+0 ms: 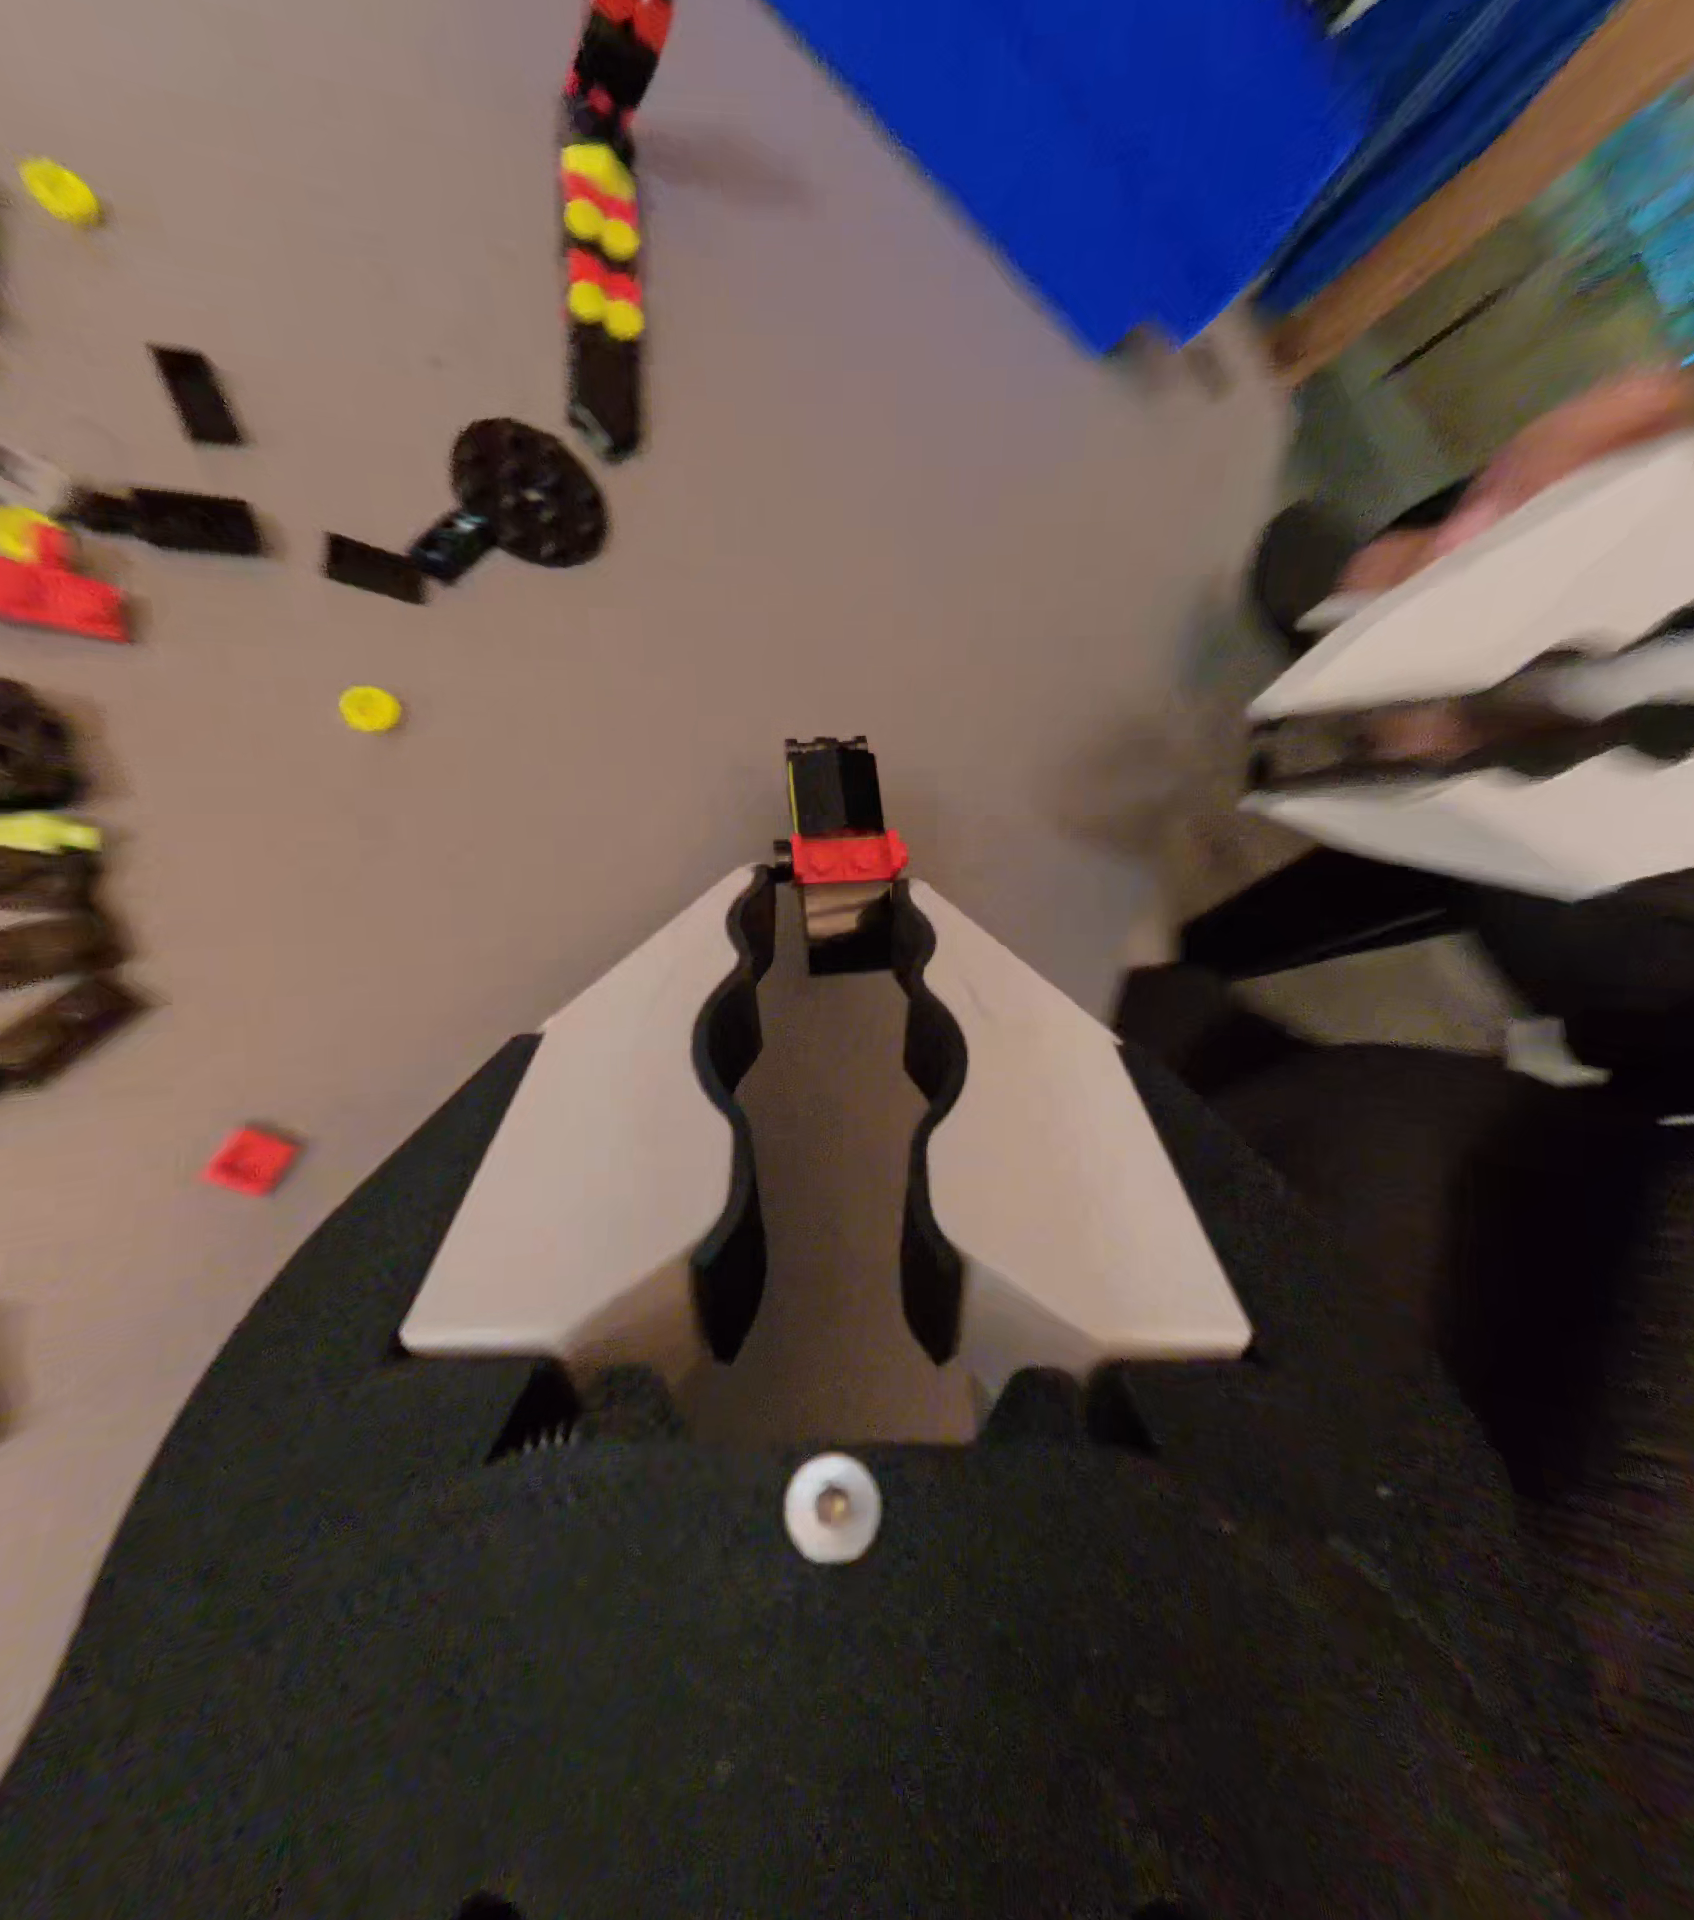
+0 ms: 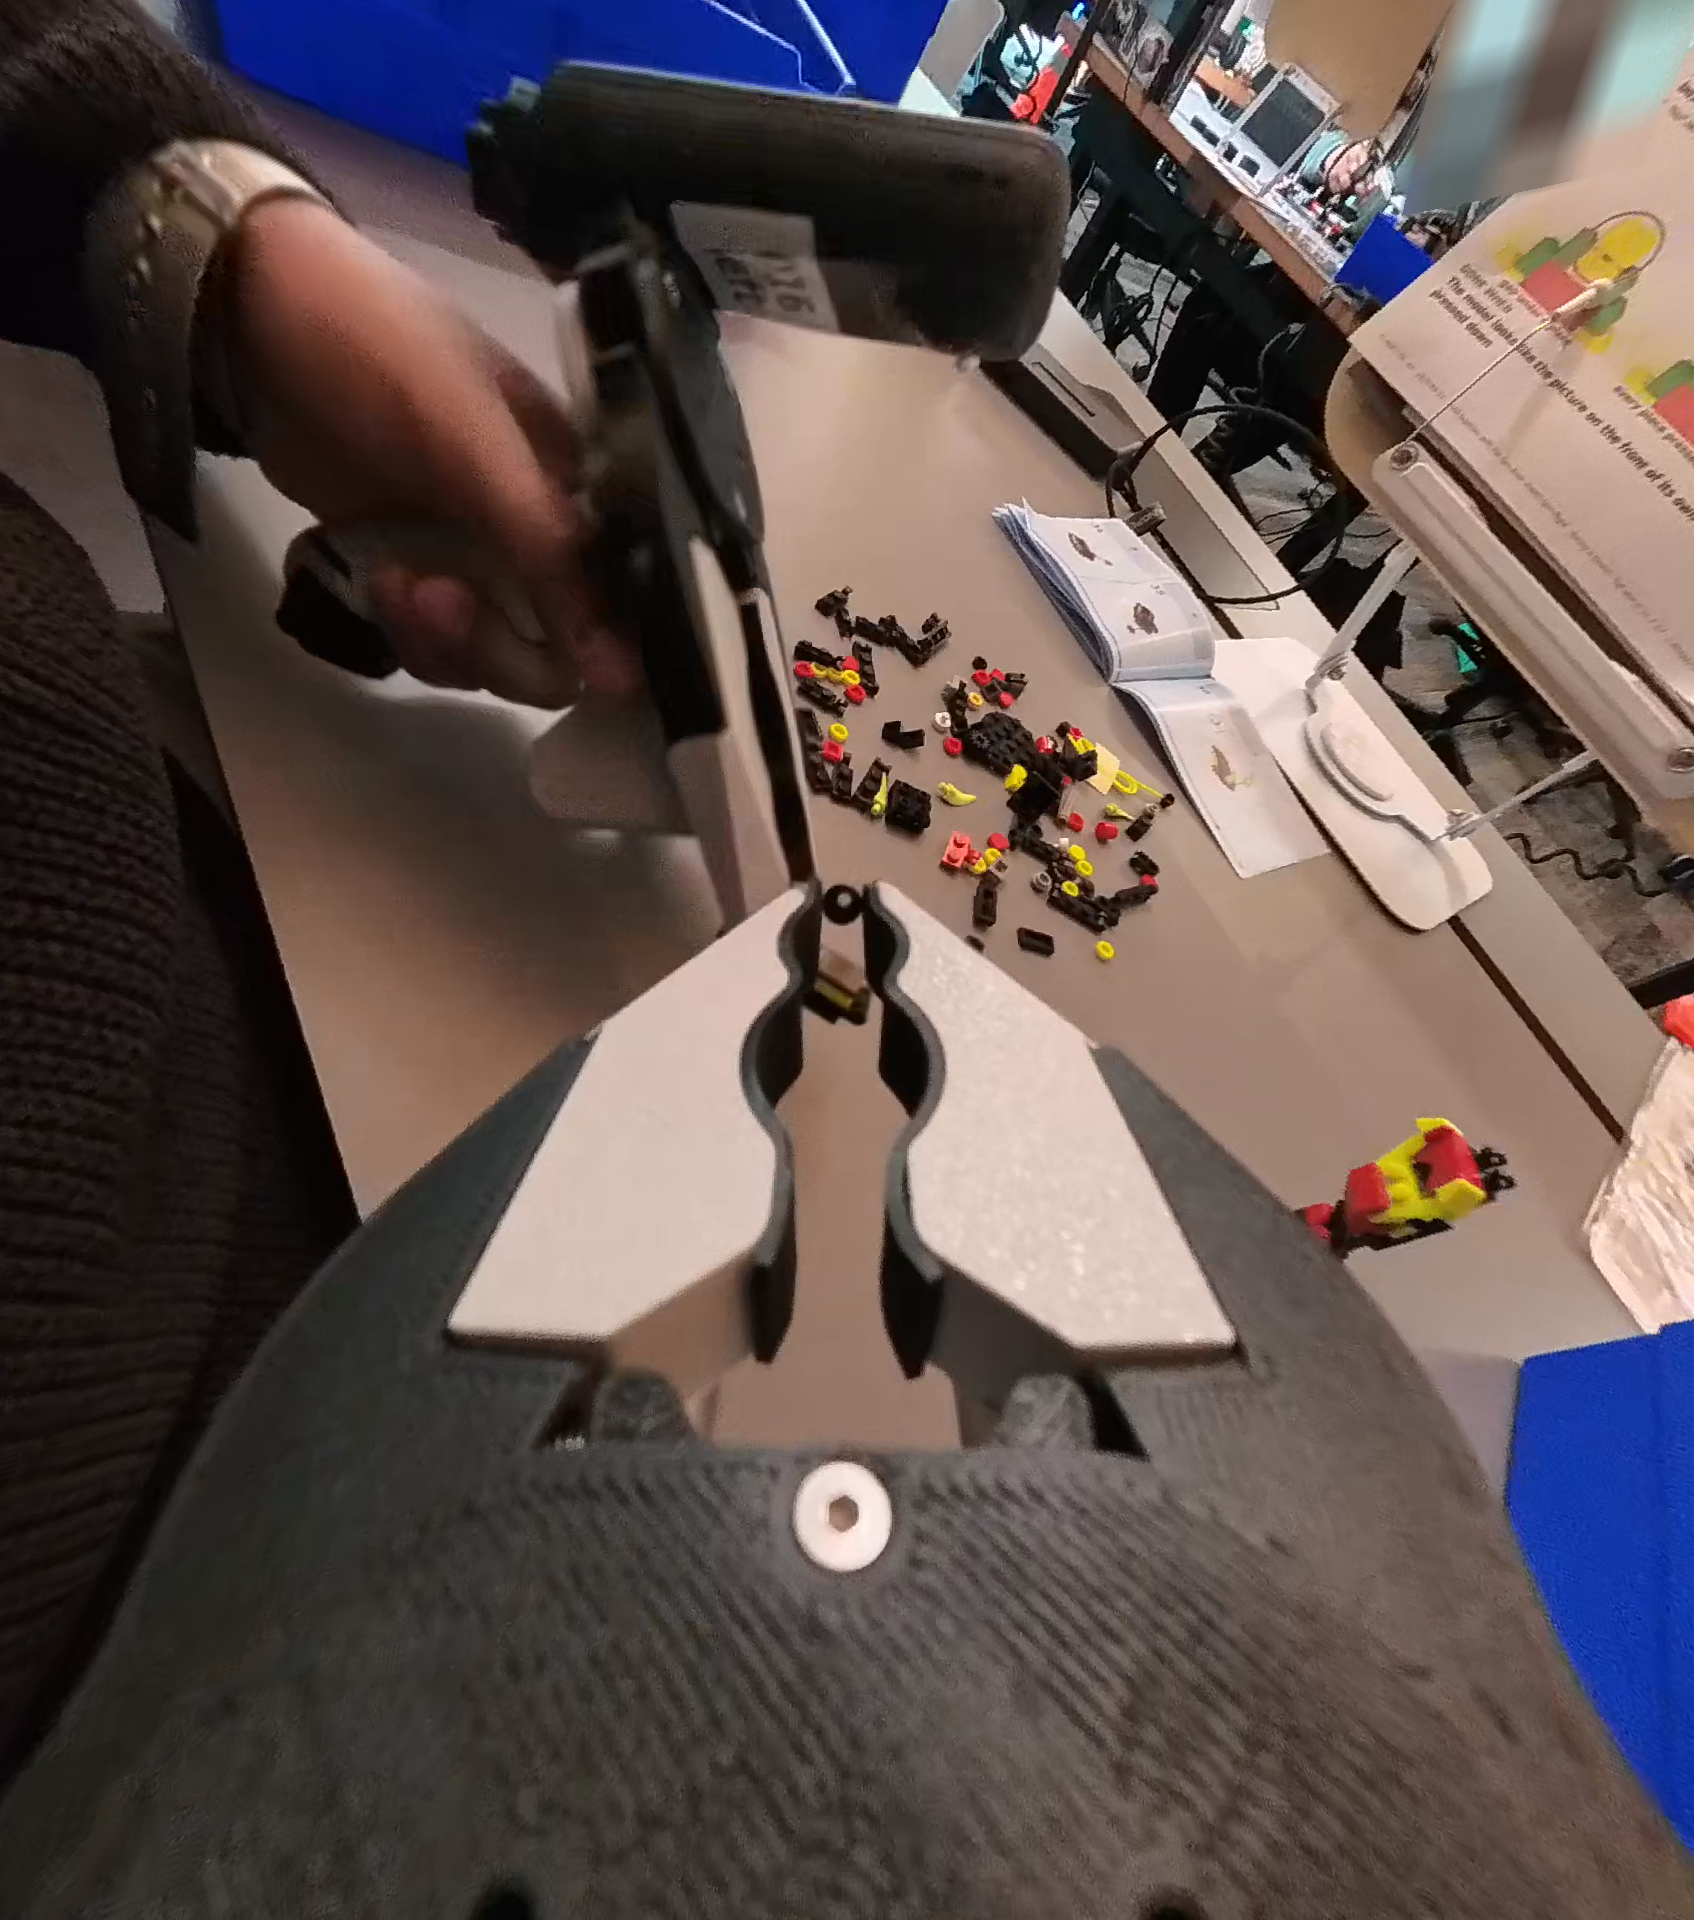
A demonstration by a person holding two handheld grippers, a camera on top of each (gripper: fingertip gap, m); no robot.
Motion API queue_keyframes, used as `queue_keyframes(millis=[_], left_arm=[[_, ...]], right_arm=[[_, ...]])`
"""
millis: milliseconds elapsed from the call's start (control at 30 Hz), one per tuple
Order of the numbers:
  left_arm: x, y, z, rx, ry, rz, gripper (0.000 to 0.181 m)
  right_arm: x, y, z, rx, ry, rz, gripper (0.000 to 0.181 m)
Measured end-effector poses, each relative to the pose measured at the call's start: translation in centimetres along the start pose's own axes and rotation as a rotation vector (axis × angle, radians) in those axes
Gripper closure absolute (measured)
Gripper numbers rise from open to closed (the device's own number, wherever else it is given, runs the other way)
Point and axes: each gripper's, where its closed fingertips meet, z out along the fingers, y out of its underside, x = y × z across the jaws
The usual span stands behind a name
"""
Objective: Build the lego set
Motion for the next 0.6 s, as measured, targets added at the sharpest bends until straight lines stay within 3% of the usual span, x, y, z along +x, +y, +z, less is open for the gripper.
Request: queue_keyframes(millis=[33,167,600], left_arm=[[0.9,-0.5,-0.3,0.023,0.097,-0.085,0.162],[2.6,-1.3,-1.2,0.062,0.287,-0.215,0.163],[5.5,-0.8,-1.7,0.025,0.417,-0.121,0.164]], right_arm=[[-0.1,0.1,0.0,-0.003,-0.002,-0.002,0.176],[-0.1,0.2,0.1,-0.011,0.001,-0.013,0.176],[-2.1,0.2,-0.4,0.016,-0.117,-0.121,0.176]])
